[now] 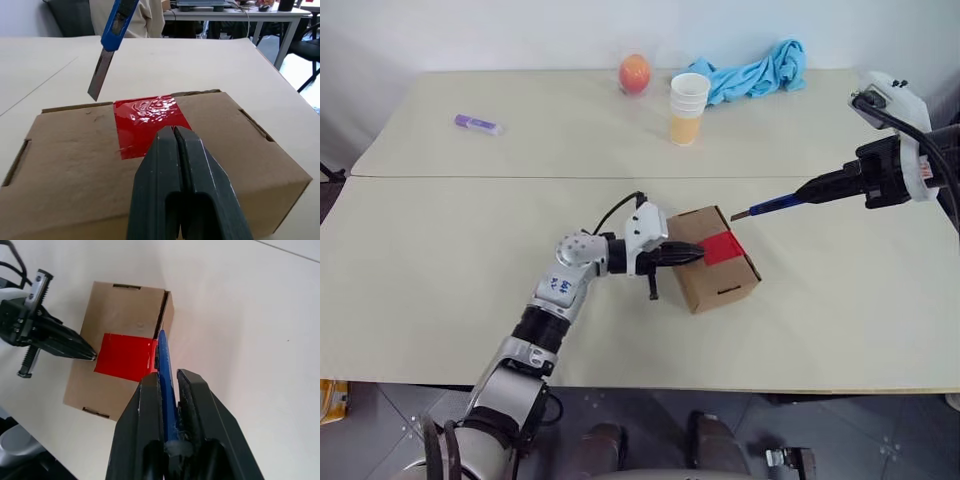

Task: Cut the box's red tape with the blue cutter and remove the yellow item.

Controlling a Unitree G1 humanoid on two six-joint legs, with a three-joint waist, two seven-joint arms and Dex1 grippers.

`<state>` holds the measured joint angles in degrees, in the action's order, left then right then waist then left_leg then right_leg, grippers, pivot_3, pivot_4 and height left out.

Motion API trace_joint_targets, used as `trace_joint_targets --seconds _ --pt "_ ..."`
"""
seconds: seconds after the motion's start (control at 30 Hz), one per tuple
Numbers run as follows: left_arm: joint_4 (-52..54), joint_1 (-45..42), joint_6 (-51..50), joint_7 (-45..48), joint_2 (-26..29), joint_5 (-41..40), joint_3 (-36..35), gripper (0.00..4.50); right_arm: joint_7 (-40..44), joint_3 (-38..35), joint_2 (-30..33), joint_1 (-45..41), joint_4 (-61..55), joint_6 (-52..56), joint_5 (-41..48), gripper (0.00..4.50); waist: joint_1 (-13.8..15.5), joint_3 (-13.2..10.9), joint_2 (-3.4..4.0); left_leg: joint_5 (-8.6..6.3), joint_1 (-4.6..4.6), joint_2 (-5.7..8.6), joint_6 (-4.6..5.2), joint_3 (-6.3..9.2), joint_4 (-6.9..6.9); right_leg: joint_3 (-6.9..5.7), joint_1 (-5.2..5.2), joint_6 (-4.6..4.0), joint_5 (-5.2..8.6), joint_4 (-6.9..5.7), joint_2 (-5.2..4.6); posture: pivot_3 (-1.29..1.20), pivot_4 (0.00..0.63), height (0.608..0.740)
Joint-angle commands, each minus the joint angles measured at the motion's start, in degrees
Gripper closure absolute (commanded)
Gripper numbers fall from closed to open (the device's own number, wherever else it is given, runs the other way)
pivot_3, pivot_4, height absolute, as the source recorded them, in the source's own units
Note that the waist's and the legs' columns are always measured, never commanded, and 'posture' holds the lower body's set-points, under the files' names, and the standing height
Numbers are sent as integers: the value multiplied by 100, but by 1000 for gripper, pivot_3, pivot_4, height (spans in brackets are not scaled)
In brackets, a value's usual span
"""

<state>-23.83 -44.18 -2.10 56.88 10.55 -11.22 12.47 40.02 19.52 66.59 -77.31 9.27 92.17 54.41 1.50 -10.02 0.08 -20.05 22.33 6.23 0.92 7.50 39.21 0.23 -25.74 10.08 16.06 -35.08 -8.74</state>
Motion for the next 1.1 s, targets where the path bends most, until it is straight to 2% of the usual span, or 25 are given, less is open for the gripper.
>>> trace_joint_targets --seconds 0.03,0.37,0.77,1.1 --pt "97 -68 -167 -122 -31 119 48 4473 353 -84 -25 -184 -16 -64 -369 4318 -1 0 0 0 0 -1 0 -2 1 2 -1 0 0 -1 0 0 150 740" --pt "178 -92 -718 -456 -36 353 113 4473 994 -35 -166 -273 40 -178 -1129 4318 1 0 0 0 -7 -1 0 -15 11 7 -4 -4 -5 -17 0 0 150 740" --pt "492 -112 -1440 -566 113 541 264 4473 1227 -183 -397 10 -88 -148 -1478 4318 -1 1 1 -3 -7 -2 -5 -19 54 11 -2 -6 -7 -52 0 0 150 740" --pt "664 -166 -1819 -715 170 509 225 4473 1354 -167 -526 -144 132 -381 -1793 4318 -2 1 1 -3 -7 -2 -6 -19 61 12 -2 -6 -8 -56 1 0 150 740"
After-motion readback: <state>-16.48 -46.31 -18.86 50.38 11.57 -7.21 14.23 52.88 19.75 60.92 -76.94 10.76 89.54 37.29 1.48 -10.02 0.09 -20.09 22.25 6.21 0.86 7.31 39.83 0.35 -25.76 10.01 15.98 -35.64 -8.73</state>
